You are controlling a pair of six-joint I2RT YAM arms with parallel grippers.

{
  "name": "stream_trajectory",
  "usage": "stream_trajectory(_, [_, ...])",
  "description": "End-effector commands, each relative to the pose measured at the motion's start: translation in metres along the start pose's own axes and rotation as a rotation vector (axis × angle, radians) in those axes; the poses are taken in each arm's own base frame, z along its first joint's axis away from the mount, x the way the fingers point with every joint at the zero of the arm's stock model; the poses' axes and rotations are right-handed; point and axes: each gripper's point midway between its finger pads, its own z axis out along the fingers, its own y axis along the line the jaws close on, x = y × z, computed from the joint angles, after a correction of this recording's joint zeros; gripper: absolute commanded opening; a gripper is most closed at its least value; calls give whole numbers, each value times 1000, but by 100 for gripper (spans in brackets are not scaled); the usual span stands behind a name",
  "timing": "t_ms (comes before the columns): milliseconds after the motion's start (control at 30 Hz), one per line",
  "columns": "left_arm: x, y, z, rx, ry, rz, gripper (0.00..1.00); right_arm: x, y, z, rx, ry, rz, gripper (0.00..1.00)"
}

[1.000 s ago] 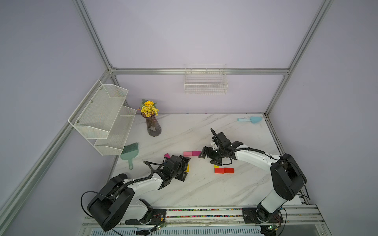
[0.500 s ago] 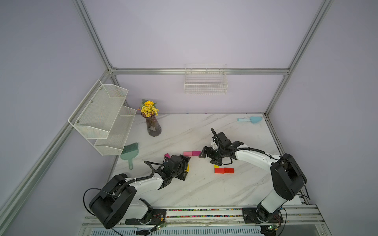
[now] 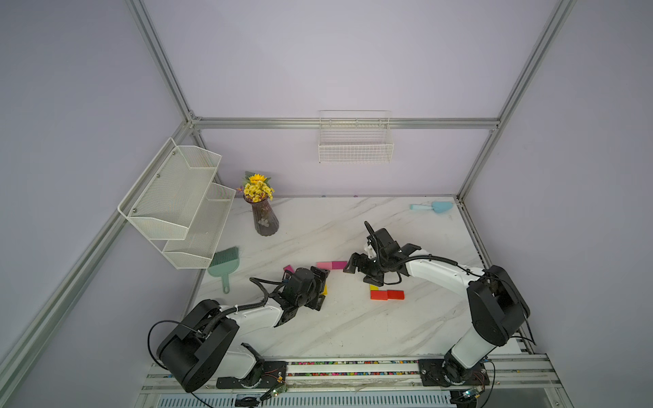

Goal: Assemble the letter c with building blocks
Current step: Assemble the building block at the center of the board.

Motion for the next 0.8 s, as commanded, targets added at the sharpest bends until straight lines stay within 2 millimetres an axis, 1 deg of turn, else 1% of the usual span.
stream_trajectory(0, [-2,-12,1,43,-8,-13,100,-4,3,-5,-7,-5,0,95])
stream_trajectory(33, [-2,-13,1,43,-7,-14,100,0,-2,-5,14,10,11,95])
stream_trajectory(767, [-7,-16,1,48,-6,-16,100,-2,-3,-3,17,11,16,95])
